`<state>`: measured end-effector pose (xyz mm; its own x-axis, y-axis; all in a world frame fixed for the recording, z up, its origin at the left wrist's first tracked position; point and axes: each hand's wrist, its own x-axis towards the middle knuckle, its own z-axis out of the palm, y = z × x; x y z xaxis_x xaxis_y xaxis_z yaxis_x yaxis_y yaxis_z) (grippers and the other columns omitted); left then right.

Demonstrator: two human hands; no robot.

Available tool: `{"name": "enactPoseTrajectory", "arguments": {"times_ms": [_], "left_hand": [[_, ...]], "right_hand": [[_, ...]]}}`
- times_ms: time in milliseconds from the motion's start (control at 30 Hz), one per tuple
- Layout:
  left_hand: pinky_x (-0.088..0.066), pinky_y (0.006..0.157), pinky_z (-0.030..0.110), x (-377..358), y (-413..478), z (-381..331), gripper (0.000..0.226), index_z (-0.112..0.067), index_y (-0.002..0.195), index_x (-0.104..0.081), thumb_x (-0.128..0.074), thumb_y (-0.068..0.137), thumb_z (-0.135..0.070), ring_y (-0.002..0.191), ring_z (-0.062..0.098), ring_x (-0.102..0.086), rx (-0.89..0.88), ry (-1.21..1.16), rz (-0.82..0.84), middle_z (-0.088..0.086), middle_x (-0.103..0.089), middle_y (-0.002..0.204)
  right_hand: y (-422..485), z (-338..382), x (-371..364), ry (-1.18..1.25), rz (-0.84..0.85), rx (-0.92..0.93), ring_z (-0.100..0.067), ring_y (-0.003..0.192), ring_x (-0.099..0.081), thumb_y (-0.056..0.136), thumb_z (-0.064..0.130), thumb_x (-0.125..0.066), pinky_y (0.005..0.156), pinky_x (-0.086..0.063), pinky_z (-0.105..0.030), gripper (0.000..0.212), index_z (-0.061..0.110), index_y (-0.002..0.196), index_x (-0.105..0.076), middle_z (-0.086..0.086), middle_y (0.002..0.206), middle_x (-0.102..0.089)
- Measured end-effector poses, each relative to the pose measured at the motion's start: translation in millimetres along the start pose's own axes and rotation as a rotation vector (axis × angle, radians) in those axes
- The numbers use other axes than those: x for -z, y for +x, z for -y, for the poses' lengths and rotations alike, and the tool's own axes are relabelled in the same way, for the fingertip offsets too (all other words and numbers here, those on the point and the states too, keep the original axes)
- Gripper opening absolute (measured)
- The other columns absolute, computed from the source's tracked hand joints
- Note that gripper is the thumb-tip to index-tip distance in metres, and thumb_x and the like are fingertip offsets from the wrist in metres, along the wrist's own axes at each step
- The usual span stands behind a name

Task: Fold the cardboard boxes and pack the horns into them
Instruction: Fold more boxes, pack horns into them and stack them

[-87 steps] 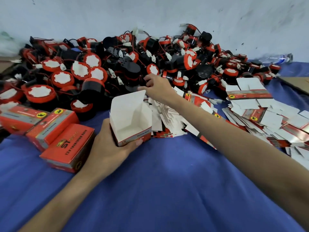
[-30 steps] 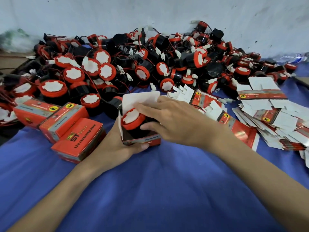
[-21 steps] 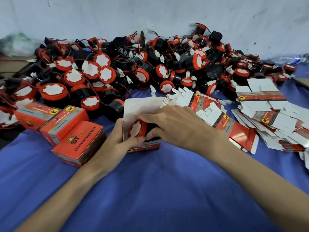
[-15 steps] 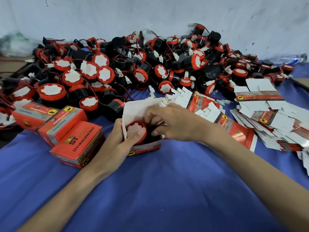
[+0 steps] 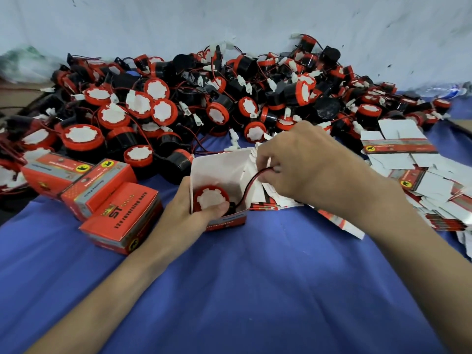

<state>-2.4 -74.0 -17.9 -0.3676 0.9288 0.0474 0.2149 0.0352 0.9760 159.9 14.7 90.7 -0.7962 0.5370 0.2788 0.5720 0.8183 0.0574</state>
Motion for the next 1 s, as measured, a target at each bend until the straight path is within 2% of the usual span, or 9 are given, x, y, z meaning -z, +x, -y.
{"name": "enactPoseTrajectory", "arguments": {"times_ms": [133,267,400,500,533,600,667,900,1000], "left_hand": [[-0.046,0.092,0.023,-1,-1,-2,0.040,-0.032,0.114,-0.052,-0.068,0.086,-0.007,0.108,0.001,-0.059,-0.017,-0.018,0.013,-0.011,-0.065,0.113],[-0.048,0.087,0.017,-2,0,-3,0.048,-0.020,0.121,-0.052,-0.072,0.080,-0.004,0.105,0.004,-0.061,-0.084,0.058,-0.021,-0.005,-0.065,0.113],[-0.048,0.086,0.014,3,4,-2,0.061,-0.019,0.121,-0.054,-0.079,0.071,0.004,0.105,-0.003,-0.061,-0.145,0.132,0.031,-0.010,-0.065,0.111],[-0.042,0.072,0.000,-1,7,2,0.059,-0.016,0.118,-0.050,-0.076,0.071,0.008,0.106,-0.010,-0.058,-0.119,0.077,0.003,-0.011,-0.058,0.108],[-0.041,0.071,0.000,-2,7,3,0.058,-0.013,0.119,-0.048,-0.077,0.070,-0.006,0.108,-0.010,-0.056,-0.104,0.063,-0.021,-0.011,-0.054,0.106],[-0.042,0.077,0.004,-3,7,5,0.069,-0.019,0.114,-0.048,-0.069,0.051,-0.038,0.099,-0.015,-0.056,-0.140,0.120,-0.031,-0.016,-0.056,0.104],[-0.043,0.082,0.010,-2,3,7,0.068,-0.025,0.111,-0.048,-0.062,0.048,-0.047,0.095,-0.016,-0.056,-0.149,0.168,-0.024,-0.019,-0.057,0.103],[-0.048,0.083,0.029,-1,-2,5,0.065,-0.018,0.105,-0.050,-0.061,0.051,-0.052,0.089,-0.010,-0.058,-0.139,0.255,0.022,-0.011,-0.059,0.095],[-0.051,0.086,0.034,-1,-8,1,0.063,-0.020,0.120,-0.049,-0.067,0.061,-0.037,0.098,-0.003,-0.059,-0.175,0.364,0.058,-0.014,-0.062,0.104]], "right_hand": [[4,13,0,0.349,-0.027,0.093,-0.013,0.069,-0.063,0.088,0.017,-0.065,0.072,-0.045,-0.015,0.012,0.012,0.090,-0.077,0.001,0.078,-0.074],[7,26,-24,0.273,0.048,0.182,-0.028,0.092,-0.062,0.096,0.020,-0.052,0.083,-0.044,-0.038,0.024,0.006,0.107,-0.068,-0.009,0.104,-0.071],[4,35,-37,0.230,0.070,0.215,-0.027,0.093,-0.059,0.096,0.020,-0.048,0.073,-0.036,-0.031,0.028,0.015,0.121,-0.059,-0.001,0.113,-0.066],[4,44,-45,0.166,0.084,0.200,-0.026,0.105,-0.058,0.094,0.027,-0.050,0.091,-0.037,-0.035,0.035,0.017,0.127,-0.051,-0.001,0.123,-0.061],[5,46,-46,0.180,0.078,0.171,-0.025,0.109,-0.056,0.093,0.033,-0.053,0.095,-0.034,-0.033,0.038,0.018,0.128,-0.051,0.000,0.127,-0.059],[6,49,-47,0.196,0.076,0.128,-0.022,0.113,-0.054,0.089,0.042,-0.057,0.097,-0.029,-0.028,0.045,0.020,0.128,-0.052,0.002,0.130,-0.055],[7,50,-46,0.167,0.086,0.107,-0.020,0.112,-0.054,0.087,0.045,-0.057,0.094,-0.030,-0.027,0.045,0.022,0.126,-0.055,0.005,0.128,-0.054],[3,54,-45,0.167,0.104,0.008,-0.020,0.105,-0.052,0.082,0.048,-0.056,0.094,-0.033,-0.034,0.036,0.030,0.111,-0.067,0.005,0.115,-0.053],[0,58,-49,0.130,0.106,-0.006,-0.019,0.106,-0.048,0.081,0.048,-0.050,0.093,-0.029,-0.033,0.034,0.027,0.101,-0.070,0.002,0.113,-0.049]]}}
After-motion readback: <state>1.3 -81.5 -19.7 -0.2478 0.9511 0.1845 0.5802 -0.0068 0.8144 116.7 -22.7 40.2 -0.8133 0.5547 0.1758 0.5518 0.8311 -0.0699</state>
